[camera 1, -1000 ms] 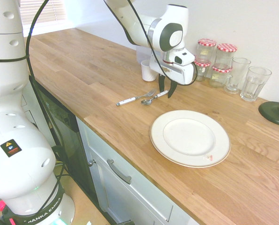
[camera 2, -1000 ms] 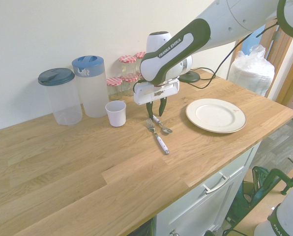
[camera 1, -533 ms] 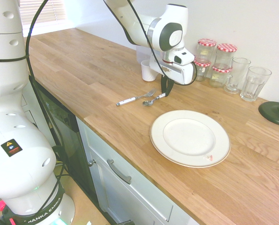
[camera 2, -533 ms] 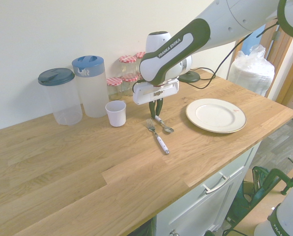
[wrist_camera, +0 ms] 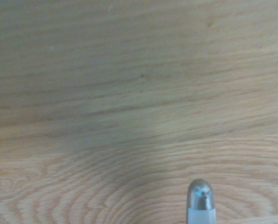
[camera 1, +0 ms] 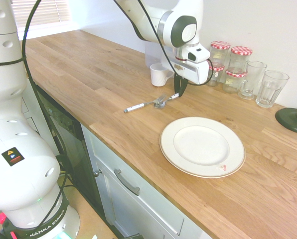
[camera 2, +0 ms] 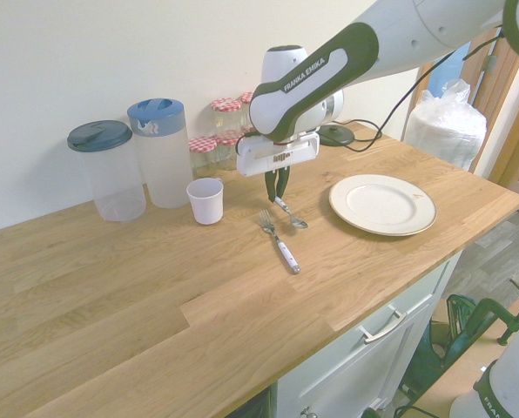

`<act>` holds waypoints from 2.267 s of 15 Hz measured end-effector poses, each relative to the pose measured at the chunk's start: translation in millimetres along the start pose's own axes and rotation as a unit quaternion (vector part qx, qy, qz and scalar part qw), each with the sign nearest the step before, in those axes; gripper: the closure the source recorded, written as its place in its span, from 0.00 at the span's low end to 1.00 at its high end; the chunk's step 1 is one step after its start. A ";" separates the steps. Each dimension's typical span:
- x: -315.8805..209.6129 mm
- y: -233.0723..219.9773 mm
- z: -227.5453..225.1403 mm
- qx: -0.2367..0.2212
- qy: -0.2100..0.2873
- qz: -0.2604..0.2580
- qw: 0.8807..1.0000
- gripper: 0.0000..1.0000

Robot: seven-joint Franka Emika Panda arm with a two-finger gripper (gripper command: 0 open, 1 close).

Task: Put the spoon into the plate

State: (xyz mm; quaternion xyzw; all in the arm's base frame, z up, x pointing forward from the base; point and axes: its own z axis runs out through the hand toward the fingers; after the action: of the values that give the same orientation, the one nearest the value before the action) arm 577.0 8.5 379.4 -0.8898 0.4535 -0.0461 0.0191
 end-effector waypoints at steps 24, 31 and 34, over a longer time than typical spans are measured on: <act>112.4 208.8 9.8 -0.023 0.016 0.079 0.997 1.00; 114.8 206.4 20.1 -0.011 0.014 0.092 0.996 0.00; 116.0 206.8 18.4 -0.016 0.013 0.090 0.996 0.00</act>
State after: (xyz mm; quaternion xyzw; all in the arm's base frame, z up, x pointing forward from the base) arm 480.0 -207.0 352.9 -0.8451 0.5324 -0.0484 0.0032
